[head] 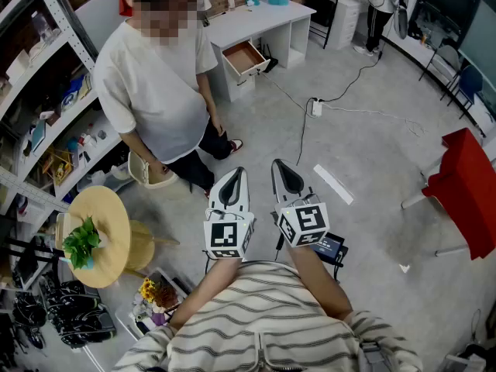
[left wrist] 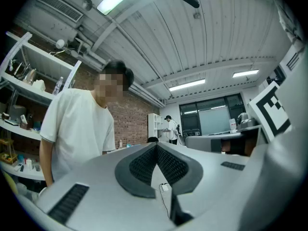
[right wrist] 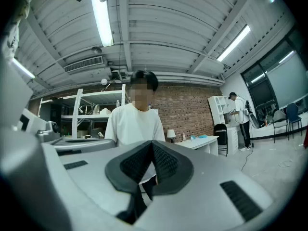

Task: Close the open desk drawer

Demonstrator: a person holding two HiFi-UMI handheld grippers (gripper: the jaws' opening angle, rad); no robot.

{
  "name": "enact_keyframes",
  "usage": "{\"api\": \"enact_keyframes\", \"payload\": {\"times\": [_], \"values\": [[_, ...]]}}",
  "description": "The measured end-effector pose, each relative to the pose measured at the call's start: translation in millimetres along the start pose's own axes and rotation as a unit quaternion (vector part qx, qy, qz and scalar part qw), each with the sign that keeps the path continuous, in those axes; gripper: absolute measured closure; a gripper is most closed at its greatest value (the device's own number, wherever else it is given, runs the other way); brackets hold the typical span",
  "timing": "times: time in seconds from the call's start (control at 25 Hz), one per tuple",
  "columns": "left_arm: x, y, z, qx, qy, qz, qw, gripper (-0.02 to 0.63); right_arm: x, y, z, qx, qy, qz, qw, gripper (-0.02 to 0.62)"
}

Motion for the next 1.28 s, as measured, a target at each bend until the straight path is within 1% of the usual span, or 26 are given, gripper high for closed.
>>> {"api": "enact_keyframes", "payload": {"times": [0.24, 0.64, 0.8, 1.04, 1.28], "values": [[2, 3, 2, 0.001, -0.001, 0.001, 1.0000, 0.600, 0, 3, -1, 0.001, 0.001, 0.002, 1.000, 0.584], [-2, 6, 25, 0.000, -0.001, -0.006, 1.0000, 0.600, -3, 21, 7, 0.009, 0.002, 0.003, 1.000, 0.584], [-1, 10, 42, 0.008, -0.002, -0.007, 0.9999, 0.600, -2, 38, 15, 0.013, 0.013, 0.005, 1.000, 0.584], [-15, 24, 65, 0.030, -0.002, -0.022, 0.9993, 0.600, -13, 64, 26, 0.031, 0.006, 0.005, 1.000, 0.584], [-6, 22, 69, 0.045, -0.010, -0.017, 0.9988, 0.600, -7, 72, 44, 0.031, -0.007, 0.013, 0.999, 0.584]]}}
Point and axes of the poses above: the fingertips, and each gripper's own axes: y backward along the fingers, z to its right, x out of its top, the point moved 3 cm from there along y, backward along the fingers, and after that the axes turned 11 degrees about -z, right-handed, at the moved point
